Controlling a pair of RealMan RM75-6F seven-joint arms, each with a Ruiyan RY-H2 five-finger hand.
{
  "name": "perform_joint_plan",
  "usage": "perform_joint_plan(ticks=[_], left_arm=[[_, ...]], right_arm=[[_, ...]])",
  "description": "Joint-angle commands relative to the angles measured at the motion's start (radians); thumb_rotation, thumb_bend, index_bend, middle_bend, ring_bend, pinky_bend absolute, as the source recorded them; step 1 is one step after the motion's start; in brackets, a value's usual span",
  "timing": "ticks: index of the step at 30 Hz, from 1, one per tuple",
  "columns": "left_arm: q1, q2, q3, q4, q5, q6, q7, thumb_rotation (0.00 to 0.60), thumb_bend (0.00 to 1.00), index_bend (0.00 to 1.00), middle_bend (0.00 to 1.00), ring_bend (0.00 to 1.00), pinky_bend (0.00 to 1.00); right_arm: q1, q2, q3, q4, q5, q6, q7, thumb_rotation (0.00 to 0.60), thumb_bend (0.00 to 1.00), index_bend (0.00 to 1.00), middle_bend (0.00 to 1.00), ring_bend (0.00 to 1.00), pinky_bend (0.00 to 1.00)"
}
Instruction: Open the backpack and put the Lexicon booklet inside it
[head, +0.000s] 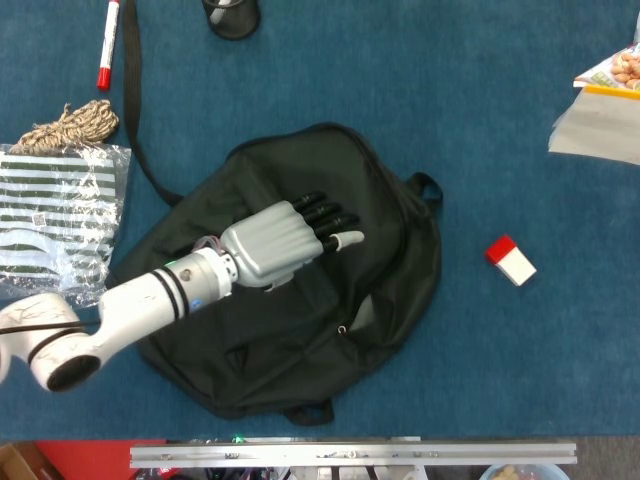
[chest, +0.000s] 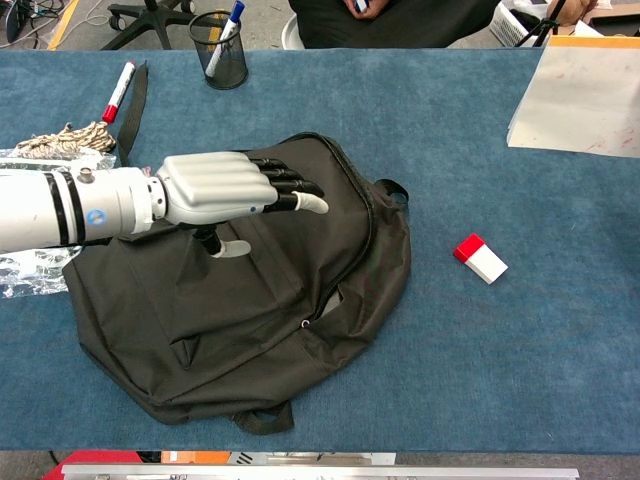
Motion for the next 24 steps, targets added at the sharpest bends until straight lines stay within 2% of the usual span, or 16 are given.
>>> perform_joint_plan(ticks=[1,12,24], left_arm=[[-0.025,-0.03,-0.006,0.005,-0.042,-0.012,0.038,0.6,0.36,0.0,0.0,0.0,0.05],[-0.092,-0.093,-0.015,0.033,-0.186,-0.026,0.13,0.6,0.37,0.0,0.0,0.0,0.05],[-0.179,-0.167,0.014,0.071,-0.359,-0.005,0.273,0.6,0.37,0.0,0.0,0.0,0.05]], right_arm=[[0.001,0.0,0.0,0.002,0.003,-0.002,0.0,0.6,0.52,0.75,0.56,0.42,0.55],[0.009,-0.006,0.003,0.01,0.015,-0.003,-0.004,0.6,0.52,0.76,0.56,0.42,0.55],[0.013,-0.012,0.003,0.019,0.028,-0.005,-0.008,0.6,0.52,0.76,0.56,0.42,0.55]])
